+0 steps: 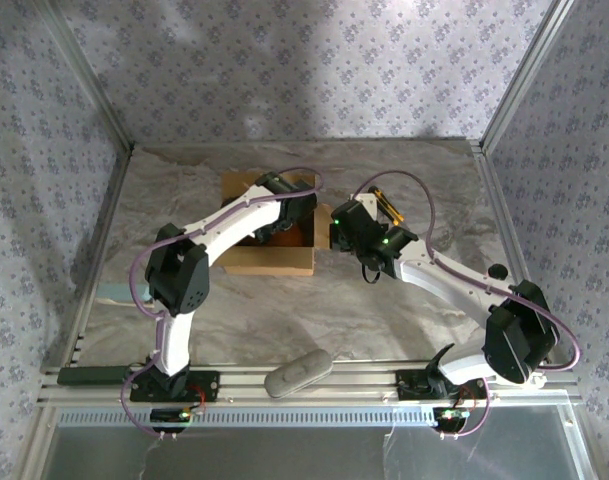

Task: Unpack the express box

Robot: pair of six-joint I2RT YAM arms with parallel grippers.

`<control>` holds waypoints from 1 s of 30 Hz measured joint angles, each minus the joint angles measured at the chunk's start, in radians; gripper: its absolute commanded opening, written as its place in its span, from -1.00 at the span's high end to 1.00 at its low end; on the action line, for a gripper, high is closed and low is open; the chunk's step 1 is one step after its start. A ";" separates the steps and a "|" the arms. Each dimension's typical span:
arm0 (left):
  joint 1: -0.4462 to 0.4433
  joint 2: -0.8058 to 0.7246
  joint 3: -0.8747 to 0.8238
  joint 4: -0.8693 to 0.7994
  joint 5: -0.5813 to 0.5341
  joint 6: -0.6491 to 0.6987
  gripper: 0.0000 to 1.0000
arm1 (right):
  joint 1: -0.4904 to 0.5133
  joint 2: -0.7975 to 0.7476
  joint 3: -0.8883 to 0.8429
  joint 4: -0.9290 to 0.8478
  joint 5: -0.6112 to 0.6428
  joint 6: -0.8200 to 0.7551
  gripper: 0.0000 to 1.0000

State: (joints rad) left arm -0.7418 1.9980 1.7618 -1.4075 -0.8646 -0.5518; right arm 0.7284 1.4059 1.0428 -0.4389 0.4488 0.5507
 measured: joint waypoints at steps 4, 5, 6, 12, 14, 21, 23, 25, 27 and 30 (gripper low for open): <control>0.000 0.000 -0.001 -0.014 -0.038 -0.013 -0.46 | -0.001 0.000 0.000 0.001 -0.002 -0.001 -0.69; 0.000 0.000 -0.001 -0.016 -0.045 -0.015 -0.46 | -0.001 0.000 0.000 0.001 -0.002 -0.001 -0.69; 0.000 0.000 -0.001 -0.017 -0.050 -0.016 -0.47 | -0.001 0.000 0.000 0.001 -0.002 -0.001 -0.69; -0.002 -0.001 0.000 -0.029 -0.066 -0.016 -0.47 | 0.000 0.000 0.000 0.001 -0.002 -0.001 -0.69; -0.007 -0.001 0.000 -0.025 -0.059 -0.013 -0.48 | 0.001 0.000 0.000 0.001 -0.002 -0.001 -0.69; -0.018 -0.001 -0.013 0.040 -0.011 0.000 -0.50 | 0.005 0.000 0.000 0.001 -0.002 -0.001 -0.69; -0.018 -0.001 -0.022 0.050 -0.010 0.001 -0.50 | 0.006 0.000 0.000 0.001 -0.002 -0.001 -0.69; -0.017 -0.001 -0.034 0.058 -0.010 0.001 -0.50 | 0.007 0.000 0.000 0.001 -0.002 -0.002 -0.69; -0.011 -0.001 -0.047 0.068 -0.010 0.001 -0.50 | 0.007 0.000 0.000 0.001 -0.002 -0.001 -0.69; -0.005 -0.001 -0.066 0.076 -0.011 0.001 -0.50 | 0.009 0.000 0.000 0.001 -0.002 -0.001 -0.69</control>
State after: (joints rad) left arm -0.7471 1.9972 1.6955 -1.3312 -0.8757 -0.5510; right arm 0.7376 1.4059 1.0431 -0.4377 0.4469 0.5495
